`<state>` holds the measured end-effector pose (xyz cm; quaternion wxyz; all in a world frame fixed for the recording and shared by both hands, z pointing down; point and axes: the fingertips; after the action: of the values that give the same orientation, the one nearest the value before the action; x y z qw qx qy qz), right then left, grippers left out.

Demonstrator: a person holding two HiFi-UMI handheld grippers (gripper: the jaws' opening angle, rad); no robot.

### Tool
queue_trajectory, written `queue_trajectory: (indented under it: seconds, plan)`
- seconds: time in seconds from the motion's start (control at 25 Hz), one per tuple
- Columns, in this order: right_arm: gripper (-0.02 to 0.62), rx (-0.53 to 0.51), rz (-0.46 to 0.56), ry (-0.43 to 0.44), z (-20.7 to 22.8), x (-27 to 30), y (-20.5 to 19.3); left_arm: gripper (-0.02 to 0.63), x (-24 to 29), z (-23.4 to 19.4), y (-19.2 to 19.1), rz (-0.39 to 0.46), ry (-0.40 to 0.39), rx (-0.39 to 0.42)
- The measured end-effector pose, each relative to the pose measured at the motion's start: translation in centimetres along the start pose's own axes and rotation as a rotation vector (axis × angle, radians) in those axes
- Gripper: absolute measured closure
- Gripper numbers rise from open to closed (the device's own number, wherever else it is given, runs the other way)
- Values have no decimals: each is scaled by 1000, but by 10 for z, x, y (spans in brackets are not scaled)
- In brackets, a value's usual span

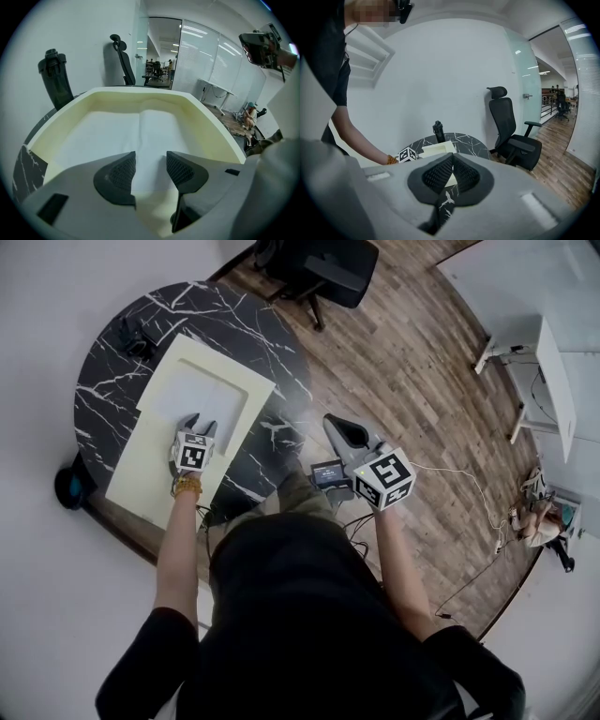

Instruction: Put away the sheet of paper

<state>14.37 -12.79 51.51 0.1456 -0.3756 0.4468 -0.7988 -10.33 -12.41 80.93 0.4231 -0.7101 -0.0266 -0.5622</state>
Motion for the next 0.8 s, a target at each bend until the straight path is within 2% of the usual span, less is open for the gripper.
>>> queue_trajectory:
  seconds: [0.28,0.48,0.68,0.8]
  plan:
    - [597,-10,9,8,-7,-6,-1,390,-5,-6,5,14,17,-70]
    - [597,-16,33,26,-18,-8,4,390,-47,-11,19,131,128,-123]
    - [597,-22,41,66,-43,-6,-3,390,-91,-1,20,214,175,-133]
    - [597,-32,42,98,-63,-1,-7,391,-121,13,24,268,177,-132]
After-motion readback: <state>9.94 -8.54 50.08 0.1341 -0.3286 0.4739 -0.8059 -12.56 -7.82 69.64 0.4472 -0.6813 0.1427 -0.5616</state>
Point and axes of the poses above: the fingertips, and each gripper's own axes: x forward along the fingers, z to its right, y out of its top, and after that the axes turned 11 degrees about x, right-handed
